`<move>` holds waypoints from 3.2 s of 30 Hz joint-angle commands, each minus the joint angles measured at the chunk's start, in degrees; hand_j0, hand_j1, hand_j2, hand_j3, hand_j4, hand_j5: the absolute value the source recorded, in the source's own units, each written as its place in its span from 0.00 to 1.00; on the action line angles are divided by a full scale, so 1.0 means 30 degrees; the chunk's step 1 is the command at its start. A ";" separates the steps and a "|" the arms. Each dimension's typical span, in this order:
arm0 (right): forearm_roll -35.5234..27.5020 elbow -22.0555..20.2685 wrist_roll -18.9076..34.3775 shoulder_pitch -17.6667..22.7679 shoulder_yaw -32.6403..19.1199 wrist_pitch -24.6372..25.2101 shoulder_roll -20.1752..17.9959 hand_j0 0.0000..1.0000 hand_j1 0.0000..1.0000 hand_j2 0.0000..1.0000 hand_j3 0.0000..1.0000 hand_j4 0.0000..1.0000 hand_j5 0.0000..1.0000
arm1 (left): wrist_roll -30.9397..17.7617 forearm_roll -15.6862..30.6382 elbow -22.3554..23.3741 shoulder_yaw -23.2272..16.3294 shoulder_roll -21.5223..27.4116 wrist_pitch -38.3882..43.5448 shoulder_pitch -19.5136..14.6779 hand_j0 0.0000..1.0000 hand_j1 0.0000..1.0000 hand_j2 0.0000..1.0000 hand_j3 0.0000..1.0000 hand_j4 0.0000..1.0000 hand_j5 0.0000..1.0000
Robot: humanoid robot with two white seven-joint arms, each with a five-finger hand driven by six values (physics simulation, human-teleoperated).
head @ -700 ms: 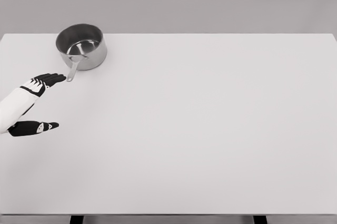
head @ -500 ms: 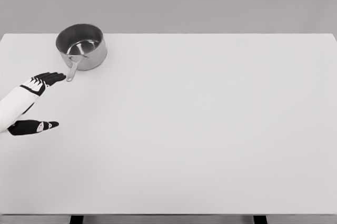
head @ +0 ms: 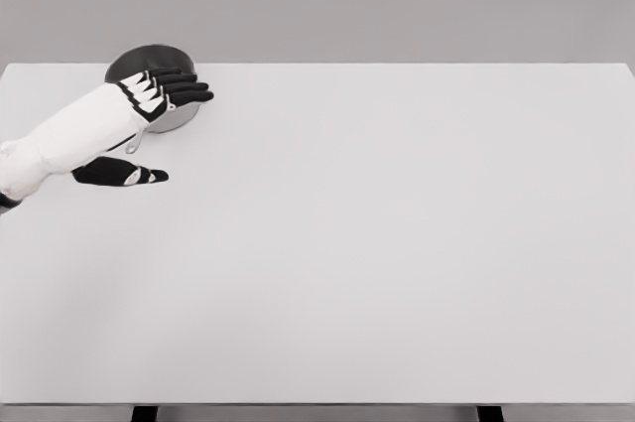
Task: Rotate pot handle
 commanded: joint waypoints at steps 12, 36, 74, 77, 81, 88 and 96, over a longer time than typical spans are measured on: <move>0.0002 0.0020 0.0003 0.0000 0.0001 0.0000 0.0001 1.00 1.00 1.00 1.00 1.00 1.00 | -0.0612 0.6213 -0.0099 -0.8574 0.1597 0.9966 -0.5215 1.00 1.00 1.00 1.00 1.00 1.00; 0.0002 -0.0009 0.0003 0.0000 0.0001 0.0000 0.0001 1.00 1.00 1.00 1.00 1.00 1.00 | -0.0612 1.4593 0.3827 -1.7014 0.3736 1.5565 -1.2159 1.00 1.00 1.00 1.00 1.00 1.00; 0.0002 -0.0009 0.0003 0.0000 0.0001 0.0000 0.0001 1.00 1.00 1.00 1.00 1.00 1.00 | -0.0612 1.4446 0.6200 -1.4934 0.5552 1.5565 -0.8996 1.00 1.00 1.00 1.00 1.00 1.00; 0.0002 -0.0009 0.0003 0.0000 0.0001 0.0000 0.0001 1.00 1.00 1.00 1.00 1.00 1.00 | -0.0612 1.4417 0.6229 -1.4700 0.5728 1.5565 -0.8703 1.00 1.00 1.00 1.00 1.00 1.00; 0.0002 -0.0009 0.0003 0.0000 0.0001 0.0000 0.0001 1.00 1.00 1.00 1.00 1.00 1.00 | -0.0612 1.4417 0.6259 -1.3968 0.5757 1.5565 -0.8058 1.00 1.00 1.00 1.00 1.00 1.00; 0.0002 0.0020 0.0003 0.0000 0.0001 0.0000 0.0001 1.00 1.00 1.00 1.00 1.00 1.00 | -0.0612 1.4417 0.6288 -1.3733 0.6314 1.5565 -0.7736 1.00 1.00 1.00 1.00 1.00 1.00; 0.0002 -0.0009 0.0003 0.0000 0.0001 0.0000 0.0001 1.00 1.00 1.00 1.00 1.00 1.00 | -0.0612 1.4300 0.7020 -1.3733 0.6607 1.5565 -0.7677 1.00 1.00 1.00 1.00 1.00 1.00</move>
